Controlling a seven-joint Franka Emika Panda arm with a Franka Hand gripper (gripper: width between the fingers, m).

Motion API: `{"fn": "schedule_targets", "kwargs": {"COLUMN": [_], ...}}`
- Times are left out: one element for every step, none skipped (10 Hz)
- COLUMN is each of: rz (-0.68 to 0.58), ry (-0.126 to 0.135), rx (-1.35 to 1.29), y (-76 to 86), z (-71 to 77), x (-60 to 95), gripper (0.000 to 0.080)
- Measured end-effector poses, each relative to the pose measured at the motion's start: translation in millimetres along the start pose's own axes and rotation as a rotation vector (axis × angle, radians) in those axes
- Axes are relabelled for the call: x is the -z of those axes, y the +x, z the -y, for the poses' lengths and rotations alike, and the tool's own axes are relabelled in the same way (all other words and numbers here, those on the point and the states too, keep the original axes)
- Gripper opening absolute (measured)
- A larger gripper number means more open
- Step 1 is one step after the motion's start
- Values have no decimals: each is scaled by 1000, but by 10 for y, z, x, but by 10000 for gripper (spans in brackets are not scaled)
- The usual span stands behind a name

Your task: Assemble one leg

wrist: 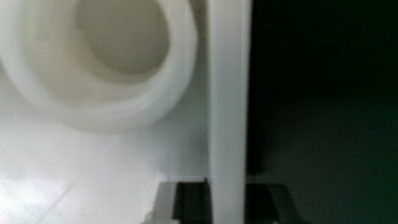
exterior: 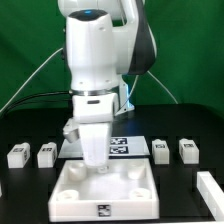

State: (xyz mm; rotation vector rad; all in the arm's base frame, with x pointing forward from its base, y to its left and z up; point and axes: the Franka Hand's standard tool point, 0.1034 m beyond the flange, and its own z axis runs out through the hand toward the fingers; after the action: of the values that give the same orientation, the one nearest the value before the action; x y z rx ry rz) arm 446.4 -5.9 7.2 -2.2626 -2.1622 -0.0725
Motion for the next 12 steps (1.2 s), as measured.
{"fn": "schedule_targets", "kwargs": {"rz": [-7, -15, -18, -18, -20, -19, -16, -6, 2, 8, 8, 8], "ry": [-8, -19, -26, -17, -10, 9, 23, 41, 58, 62, 62, 62], "rx": [-4, 2, 0, -24, -33, -23, -27, -33, -35, -23, -22, -22], "y": [136, 278, 353, 423, 525, 604, 677, 678, 681, 679, 676, 675], "z": [-70, -166, -265, -352, -455, -458, -460, -459, -459, -460, -460, -460], "x": [-5, -12, -13, -11, -7, -28, -32, -33, -32, -33, -32, -32], "gripper": [58, 58, 58, 58, 58, 58, 58, 59, 60, 60, 60, 60]}}
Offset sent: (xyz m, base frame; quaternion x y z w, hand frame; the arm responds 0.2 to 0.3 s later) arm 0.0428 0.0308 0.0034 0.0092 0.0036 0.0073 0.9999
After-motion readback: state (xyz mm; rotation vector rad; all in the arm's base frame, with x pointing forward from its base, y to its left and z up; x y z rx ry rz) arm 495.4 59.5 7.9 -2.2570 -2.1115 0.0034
